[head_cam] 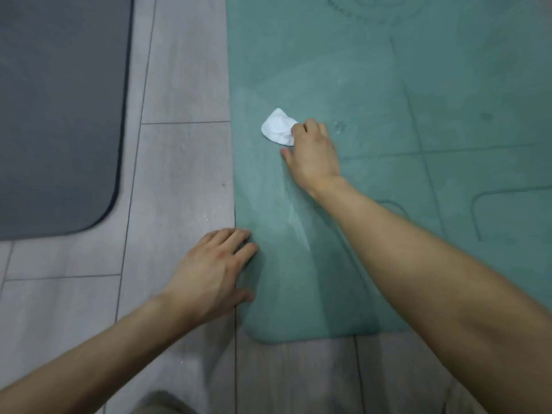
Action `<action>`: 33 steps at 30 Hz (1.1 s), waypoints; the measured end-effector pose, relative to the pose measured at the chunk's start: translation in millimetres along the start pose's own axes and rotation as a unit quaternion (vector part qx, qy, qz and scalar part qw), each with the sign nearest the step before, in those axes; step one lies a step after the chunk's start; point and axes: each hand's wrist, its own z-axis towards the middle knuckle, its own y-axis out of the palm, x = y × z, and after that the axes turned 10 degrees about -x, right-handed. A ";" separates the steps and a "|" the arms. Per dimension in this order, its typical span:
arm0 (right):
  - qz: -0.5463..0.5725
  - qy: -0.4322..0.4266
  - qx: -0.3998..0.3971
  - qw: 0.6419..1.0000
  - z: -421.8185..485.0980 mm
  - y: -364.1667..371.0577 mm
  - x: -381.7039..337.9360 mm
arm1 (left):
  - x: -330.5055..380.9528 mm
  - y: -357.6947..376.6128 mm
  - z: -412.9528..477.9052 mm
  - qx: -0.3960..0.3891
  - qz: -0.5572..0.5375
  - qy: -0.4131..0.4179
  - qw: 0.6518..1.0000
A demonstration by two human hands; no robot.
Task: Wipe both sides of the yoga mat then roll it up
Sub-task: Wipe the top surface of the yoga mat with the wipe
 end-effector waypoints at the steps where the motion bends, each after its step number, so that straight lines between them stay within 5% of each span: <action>1: -0.003 -0.002 -0.011 1.000 5.2 0.2 3.1 | 0.2 -0.7 -0.2 -0.003 -0.002 -0.001 1.000; 6: -0.037 -0.005 -0.026 0.999 12.3 -7.4 14.0 | -16.9 -22.4 16.0 -0.047 -0.023 0.023 0.998; 12: -0.015 -0.055 -0.151 0.987 -13.6 -87.0 13.2 | -44.3 -117.9 49.9 -0.079 0.031 0.026 0.996; 17: -0.032 -0.153 -0.219 0.963 -63.6 -179.4 23.5 | -26.7 -181.9 76.7 -0.023 -0.161 -0.058 0.985; 22: 0.098 -0.094 -0.157 0.978 -85.7 -179.5 47.7 | 9.8 -174.4 119.7 -0.038 -0.457 -0.028 0.888; 27: 0.176 -0.080 -0.215 0.957 -98.5 -133.5 54.0 | 17.3 -150.8 124.6 -0.082 -0.479 -0.026 0.873; 33: 0.163 -0.052 -0.161 0.972 -92.7 -115.1 48.8 | 15.3 -136.1 127.4 -0.103 -0.477 -0.065 0.870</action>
